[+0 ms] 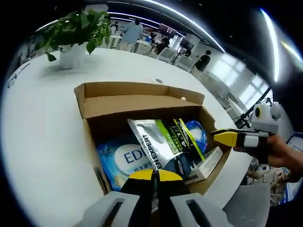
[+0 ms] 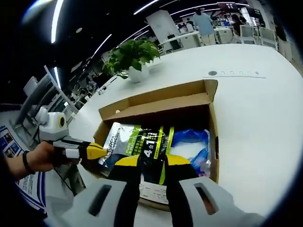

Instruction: Operate the shoe box by opening the lid, removing the specified soft item, and placing it in the target area until the item is outside and the box remains undamaged.

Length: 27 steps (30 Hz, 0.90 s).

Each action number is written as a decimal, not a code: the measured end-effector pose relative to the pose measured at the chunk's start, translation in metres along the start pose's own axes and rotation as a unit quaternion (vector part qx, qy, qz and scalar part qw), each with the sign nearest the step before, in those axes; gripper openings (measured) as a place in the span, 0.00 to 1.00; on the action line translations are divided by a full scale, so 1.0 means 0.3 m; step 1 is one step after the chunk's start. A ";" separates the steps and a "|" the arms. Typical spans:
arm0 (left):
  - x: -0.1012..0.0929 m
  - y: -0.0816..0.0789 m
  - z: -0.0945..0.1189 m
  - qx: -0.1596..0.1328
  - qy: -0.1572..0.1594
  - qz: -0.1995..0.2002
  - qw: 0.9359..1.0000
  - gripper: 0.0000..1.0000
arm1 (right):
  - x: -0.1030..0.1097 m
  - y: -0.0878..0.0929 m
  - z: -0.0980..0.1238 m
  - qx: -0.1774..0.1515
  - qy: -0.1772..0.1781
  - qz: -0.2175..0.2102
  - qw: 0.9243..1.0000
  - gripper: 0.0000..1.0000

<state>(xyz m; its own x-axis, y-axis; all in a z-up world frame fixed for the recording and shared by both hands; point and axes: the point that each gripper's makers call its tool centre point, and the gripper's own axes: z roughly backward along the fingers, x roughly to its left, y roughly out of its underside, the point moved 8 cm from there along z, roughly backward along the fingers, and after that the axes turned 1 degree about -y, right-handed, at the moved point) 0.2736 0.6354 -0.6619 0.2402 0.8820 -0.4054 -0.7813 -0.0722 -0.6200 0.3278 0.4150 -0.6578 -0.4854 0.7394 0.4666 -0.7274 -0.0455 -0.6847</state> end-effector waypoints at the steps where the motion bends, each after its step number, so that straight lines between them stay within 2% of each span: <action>1: 0.000 0.000 0.000 -0.001 0.000 0.002 1.000 0.01 | -0.002 -0.002 -0.007 0.002 0.000 -0.002 1.000 0.18; 9: 0.019 -0.005 -0.012 0.001 0.002 0.004 1.000 0.00 | -0.027 0.013 -0.059 0.029 0.015 -0.013 0.999 0.17; 27: 0.031 -0.005 -0.022 0.000 0.001 0.007 1.000 0.00 | -0.039 0.015 -0.133 0.054 0.022 -0.009 0.998 0.16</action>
<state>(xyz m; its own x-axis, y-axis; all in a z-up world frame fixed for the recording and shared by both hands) 0.2808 0.6408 -0.6691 0.2299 0.8803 -0.4150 -0.7851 -0.0842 -0.6137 0.3497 0.4328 -0.6886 -0.4524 0.7692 0.4513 -0.7850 -0.1034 -0.6108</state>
